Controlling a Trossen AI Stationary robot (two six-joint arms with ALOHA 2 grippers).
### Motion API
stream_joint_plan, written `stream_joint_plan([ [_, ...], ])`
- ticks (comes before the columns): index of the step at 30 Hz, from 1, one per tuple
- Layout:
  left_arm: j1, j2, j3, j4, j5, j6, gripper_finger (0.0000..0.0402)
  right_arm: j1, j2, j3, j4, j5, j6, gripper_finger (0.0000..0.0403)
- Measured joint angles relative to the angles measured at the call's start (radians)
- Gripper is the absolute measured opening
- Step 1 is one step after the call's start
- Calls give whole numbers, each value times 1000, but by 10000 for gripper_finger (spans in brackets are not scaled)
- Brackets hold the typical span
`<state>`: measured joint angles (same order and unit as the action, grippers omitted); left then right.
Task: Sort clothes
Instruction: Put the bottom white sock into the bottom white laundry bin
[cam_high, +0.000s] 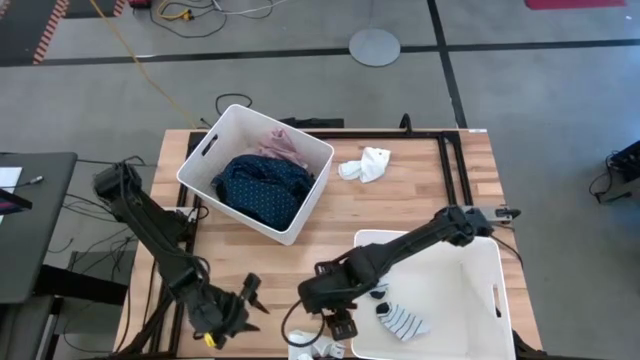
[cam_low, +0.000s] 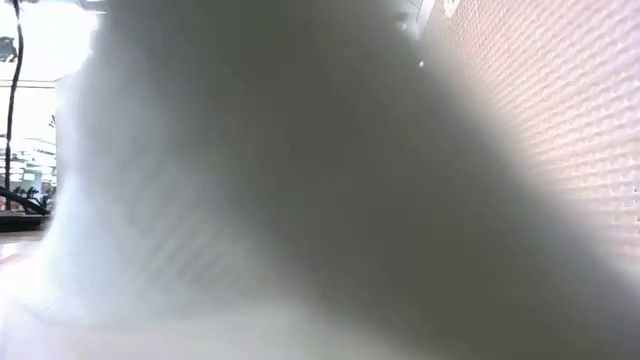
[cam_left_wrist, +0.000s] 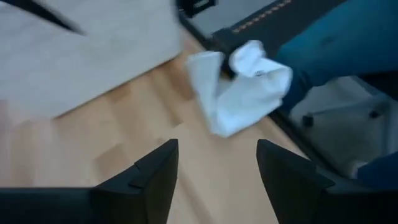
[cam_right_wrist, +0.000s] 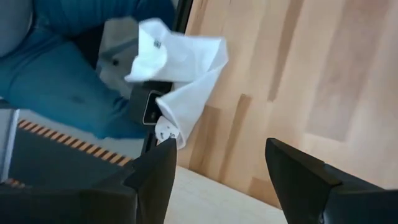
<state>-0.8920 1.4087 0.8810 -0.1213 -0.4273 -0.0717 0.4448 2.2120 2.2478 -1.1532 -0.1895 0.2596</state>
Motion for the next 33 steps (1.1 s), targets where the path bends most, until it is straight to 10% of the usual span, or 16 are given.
stream_joint_plan([
  [17,154,399,0,455,345,-2,224,60,-216,1,2,297,-6,265],
  [33,209,588,122,435,426,18,190,74,-216,1,0,316,10,265],
])
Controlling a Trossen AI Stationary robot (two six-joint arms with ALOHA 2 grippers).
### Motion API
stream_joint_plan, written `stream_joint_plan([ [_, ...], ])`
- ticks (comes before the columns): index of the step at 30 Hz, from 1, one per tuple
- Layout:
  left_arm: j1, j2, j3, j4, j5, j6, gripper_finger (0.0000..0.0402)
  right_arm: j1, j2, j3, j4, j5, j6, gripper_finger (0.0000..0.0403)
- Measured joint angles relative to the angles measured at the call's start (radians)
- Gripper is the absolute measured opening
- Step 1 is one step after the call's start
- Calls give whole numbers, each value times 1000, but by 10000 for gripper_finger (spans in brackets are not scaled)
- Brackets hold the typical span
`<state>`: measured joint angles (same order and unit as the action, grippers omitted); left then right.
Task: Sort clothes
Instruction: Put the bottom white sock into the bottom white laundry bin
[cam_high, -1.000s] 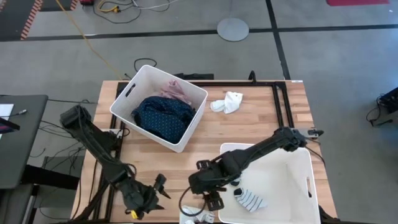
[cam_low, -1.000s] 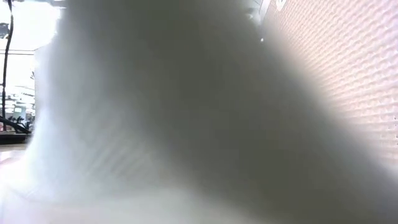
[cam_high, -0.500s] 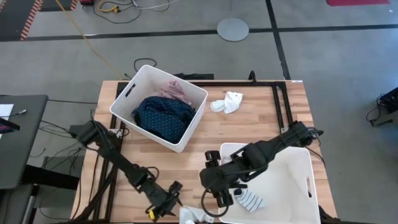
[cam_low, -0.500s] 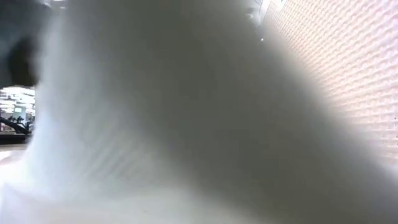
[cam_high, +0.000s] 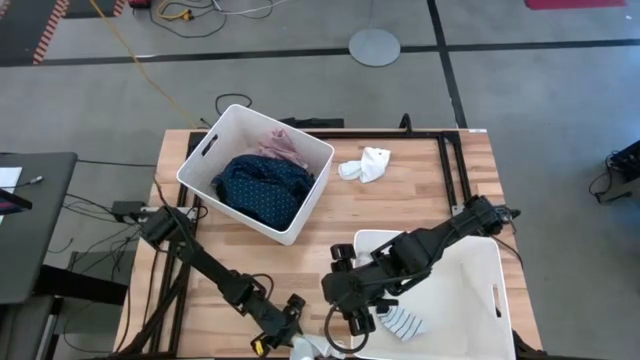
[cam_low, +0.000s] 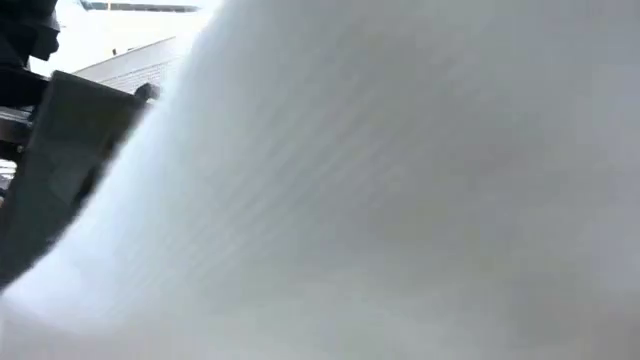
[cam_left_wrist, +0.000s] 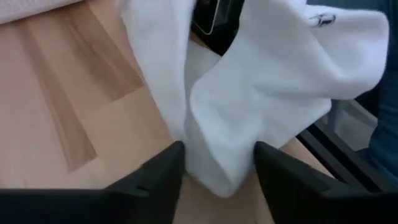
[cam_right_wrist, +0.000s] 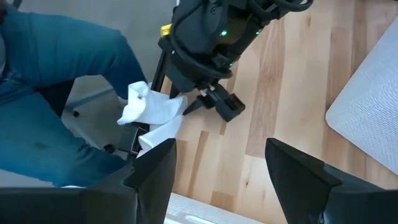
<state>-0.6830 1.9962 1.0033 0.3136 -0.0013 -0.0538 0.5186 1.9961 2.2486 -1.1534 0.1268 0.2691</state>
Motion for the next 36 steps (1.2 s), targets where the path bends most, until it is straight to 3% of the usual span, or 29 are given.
stream_joint_plan([
  [7,-1,12,18,-12,12,105,19,0,0,0,-15,7,3,265],
  [16,-1,-85,14,-176,-48,161,4,-4,0,0,-82,7,35,265],
  [28,-1,-467,14,-517,-306,190,1,1,1,0,-203,36,98,265],
  [36,0,-674,15,-531,-369,225,1,16,-1,0,-244,37,126,265],
])
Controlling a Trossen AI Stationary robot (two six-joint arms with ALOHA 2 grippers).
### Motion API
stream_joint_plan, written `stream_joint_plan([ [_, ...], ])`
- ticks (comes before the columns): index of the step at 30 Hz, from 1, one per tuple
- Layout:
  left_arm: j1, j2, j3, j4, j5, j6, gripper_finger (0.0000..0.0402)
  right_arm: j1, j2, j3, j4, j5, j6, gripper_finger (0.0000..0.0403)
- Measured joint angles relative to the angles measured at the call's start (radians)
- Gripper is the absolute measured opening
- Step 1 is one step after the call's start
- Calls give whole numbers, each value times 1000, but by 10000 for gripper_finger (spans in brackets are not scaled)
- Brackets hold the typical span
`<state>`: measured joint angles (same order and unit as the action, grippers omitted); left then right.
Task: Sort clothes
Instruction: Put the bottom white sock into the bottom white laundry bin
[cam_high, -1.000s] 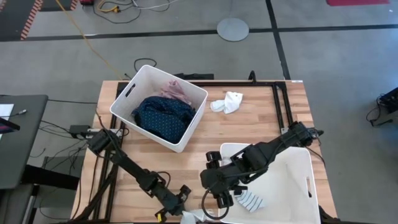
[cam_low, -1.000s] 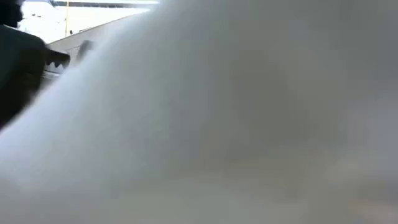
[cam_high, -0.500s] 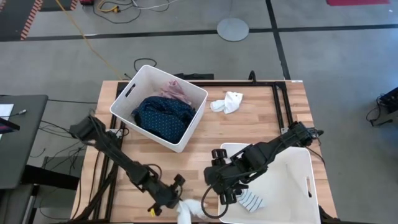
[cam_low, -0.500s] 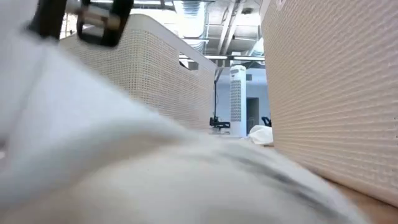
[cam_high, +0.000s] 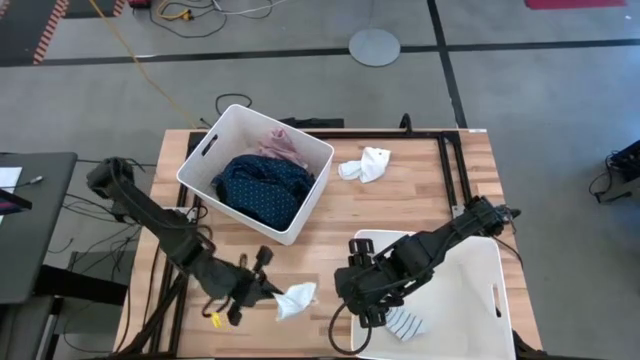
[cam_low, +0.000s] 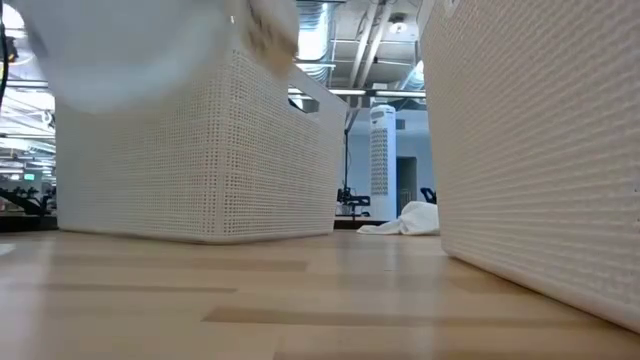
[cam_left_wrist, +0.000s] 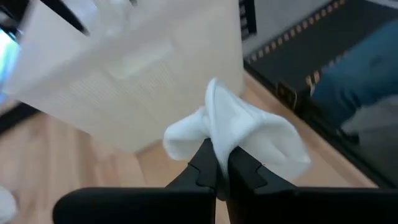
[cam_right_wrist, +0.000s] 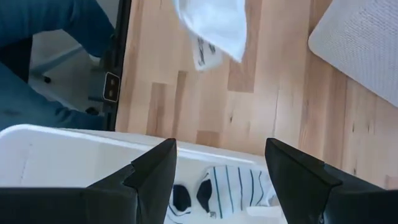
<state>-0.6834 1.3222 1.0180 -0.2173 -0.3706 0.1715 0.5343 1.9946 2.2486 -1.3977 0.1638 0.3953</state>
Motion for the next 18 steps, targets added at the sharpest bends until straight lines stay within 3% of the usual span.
stream_joint_plan([
  [3,3,-50,0,38,-15,36,1,14,-17,0,-3,14,23,265],
  [12,72,-112,0,281,-46,223,0,90,-125,0,-14,196,132,265],
  [18,162,-106,1,452,-7,299,0,159,-177,0,-140,206,308,265],
])
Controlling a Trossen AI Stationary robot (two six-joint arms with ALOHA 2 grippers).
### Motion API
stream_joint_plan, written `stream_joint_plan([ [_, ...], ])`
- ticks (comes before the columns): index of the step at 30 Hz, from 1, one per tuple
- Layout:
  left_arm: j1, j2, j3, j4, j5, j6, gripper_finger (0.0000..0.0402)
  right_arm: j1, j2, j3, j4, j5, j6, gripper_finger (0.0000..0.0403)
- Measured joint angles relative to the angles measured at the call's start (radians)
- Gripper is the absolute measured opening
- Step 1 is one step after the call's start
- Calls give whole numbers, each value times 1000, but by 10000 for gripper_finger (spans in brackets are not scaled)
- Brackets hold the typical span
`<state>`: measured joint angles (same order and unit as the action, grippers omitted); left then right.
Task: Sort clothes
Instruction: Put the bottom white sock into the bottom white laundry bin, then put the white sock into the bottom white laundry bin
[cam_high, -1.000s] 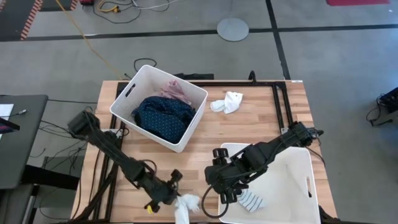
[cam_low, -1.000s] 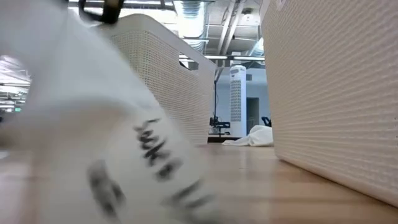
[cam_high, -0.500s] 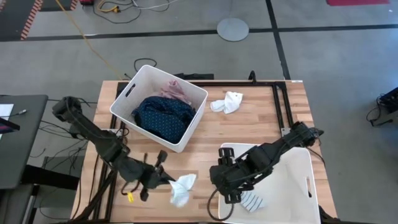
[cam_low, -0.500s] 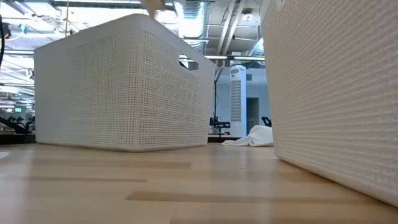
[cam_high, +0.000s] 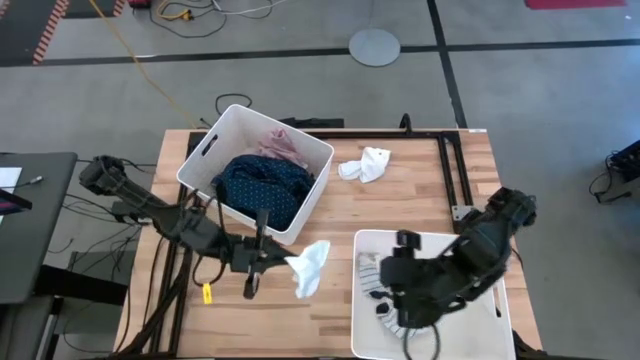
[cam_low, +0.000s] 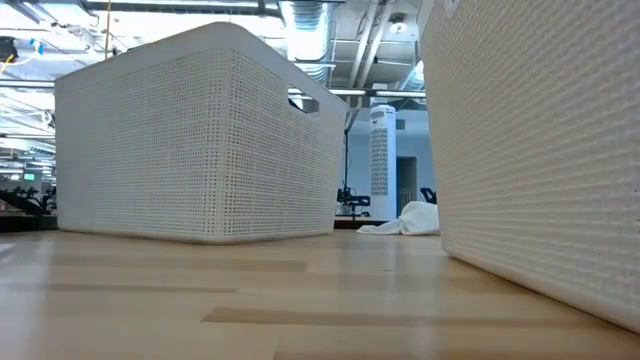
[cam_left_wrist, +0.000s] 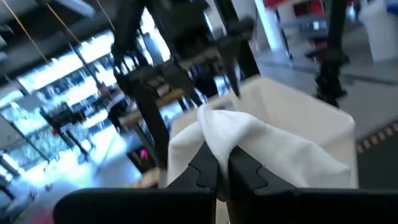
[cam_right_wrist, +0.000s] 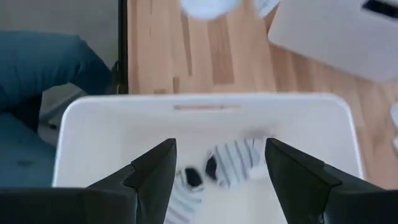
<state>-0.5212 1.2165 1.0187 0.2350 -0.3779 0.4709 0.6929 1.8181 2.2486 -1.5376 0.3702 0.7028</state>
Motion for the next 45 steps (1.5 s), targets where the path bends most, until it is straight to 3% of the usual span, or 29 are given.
stream_joint_plan([
  [11,179,119,3,326,249,1,0,132,-12,0,-34,71,185,265],
  [17,229,266,111,358,326,-34,0,190,-12,0,-34,89,241,265],
  [22,236,420,254,297,329,28,0,226,-12,0,-34,139,274,265],
  [30,274,613,496,-21,336,30,4,274,-12,0,-34,165,328,265],
  [37,294,704,604,-230,433,-22,63,289,-12,0,-33,205,322,265],
  [45,293,657,605,-320,453,-71,198,289,-11,0,-33,227,310,265],
])
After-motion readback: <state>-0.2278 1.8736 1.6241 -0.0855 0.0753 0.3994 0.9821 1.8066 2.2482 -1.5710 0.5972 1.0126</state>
